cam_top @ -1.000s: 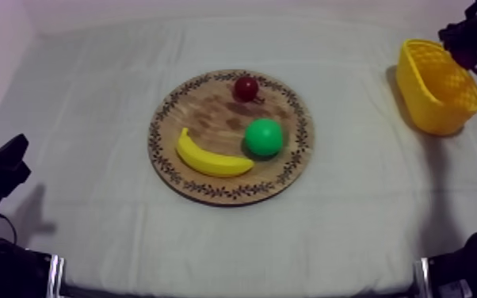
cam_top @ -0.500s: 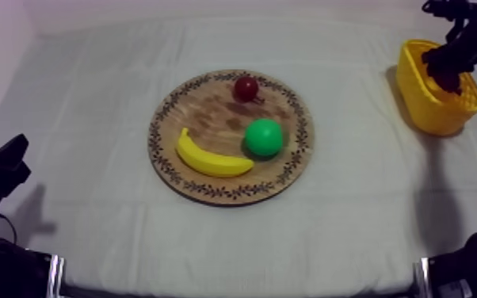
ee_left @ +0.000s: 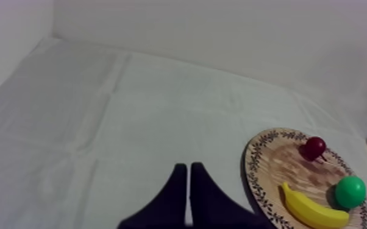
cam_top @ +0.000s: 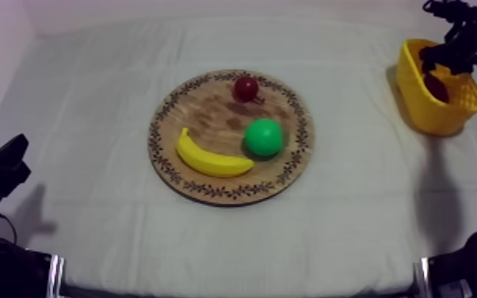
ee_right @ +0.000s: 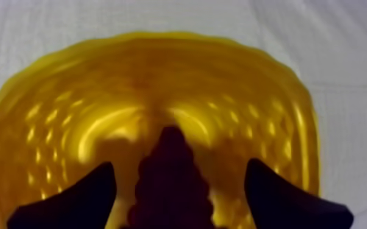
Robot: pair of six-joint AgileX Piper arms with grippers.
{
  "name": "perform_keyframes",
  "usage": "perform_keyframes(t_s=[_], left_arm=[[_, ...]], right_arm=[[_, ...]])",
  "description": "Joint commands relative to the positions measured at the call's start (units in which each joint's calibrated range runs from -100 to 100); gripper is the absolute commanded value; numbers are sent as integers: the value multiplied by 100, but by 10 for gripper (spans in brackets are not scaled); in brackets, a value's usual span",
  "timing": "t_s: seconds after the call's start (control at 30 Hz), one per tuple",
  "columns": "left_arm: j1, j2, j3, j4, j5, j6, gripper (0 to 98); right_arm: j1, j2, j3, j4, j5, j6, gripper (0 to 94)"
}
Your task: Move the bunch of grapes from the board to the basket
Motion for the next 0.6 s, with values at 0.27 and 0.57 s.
perform_keyframes(t_s=[0.27,0.57], left_arm=[[-1,0,-4,1,-3,1,1],[-1,0,-4,1,-3,0,1]], right_arm=[[59,-1133,659,40,-176,9,592],[188,-2510,1414,67,-534,19,546]])
